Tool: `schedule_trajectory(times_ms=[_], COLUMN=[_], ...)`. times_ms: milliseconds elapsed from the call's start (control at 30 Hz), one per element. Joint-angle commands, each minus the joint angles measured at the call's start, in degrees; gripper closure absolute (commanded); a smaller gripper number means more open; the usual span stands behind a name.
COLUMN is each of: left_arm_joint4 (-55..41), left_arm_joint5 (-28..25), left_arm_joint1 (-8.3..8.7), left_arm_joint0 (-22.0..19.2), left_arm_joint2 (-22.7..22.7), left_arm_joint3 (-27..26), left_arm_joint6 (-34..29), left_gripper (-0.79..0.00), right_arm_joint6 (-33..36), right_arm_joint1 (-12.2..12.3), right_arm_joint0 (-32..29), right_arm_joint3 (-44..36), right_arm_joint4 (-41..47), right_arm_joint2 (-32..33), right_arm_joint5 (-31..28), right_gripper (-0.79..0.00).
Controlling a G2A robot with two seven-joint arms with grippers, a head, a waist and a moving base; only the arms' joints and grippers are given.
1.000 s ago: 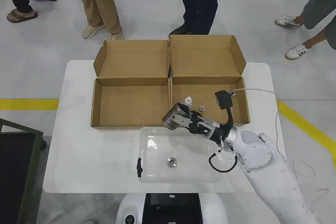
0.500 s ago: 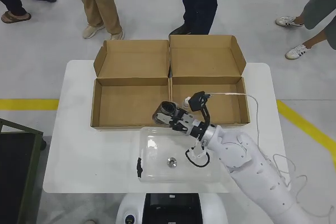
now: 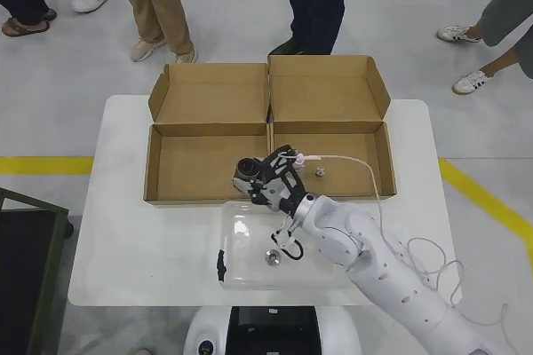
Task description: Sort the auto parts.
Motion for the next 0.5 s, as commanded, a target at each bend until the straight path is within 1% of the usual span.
schedule_trajectory(times_ms=[0,167,300,467], left_arm_joint4=[0.0,0.0,0.0,0.0], left_arm_joint5=[0.0,0.0,0.0,0.0], left_arm_joint1=[0.0,0.0,0.0,0.0], left_arm_joint0=[0.0,0.0,0.0,0.0], left_arm_joint2=[0.0,0.0,0.0,0.0], left_arm_joint3=[0.0,0.0,0.0,0.0], left_arm_joint6=[0.0,0.0,0.0,0.0], left_gripper=[-0.785,-0.785,-0.785,-0.785], right_arm_joint6=[0.8,3.3,6.9,9.9], right_arm_joint1=[-0.5,-1.6,-2.6,-4.0], right_arm_joint0=[0.9,2.9,4.8,6.9], right_arm_joint3=[0.6,1.9,2.9,5.7], right_arm_joint4=[-1.9,-5.2,-8.7,-9.8], right_arm_joint2=[-1.0,-3.2,-5.0,-6.7], right_arm_joint5=[1.7,5.6,8.5,11.1], right_gripper=[0.0,0.0,0.0,0.0])
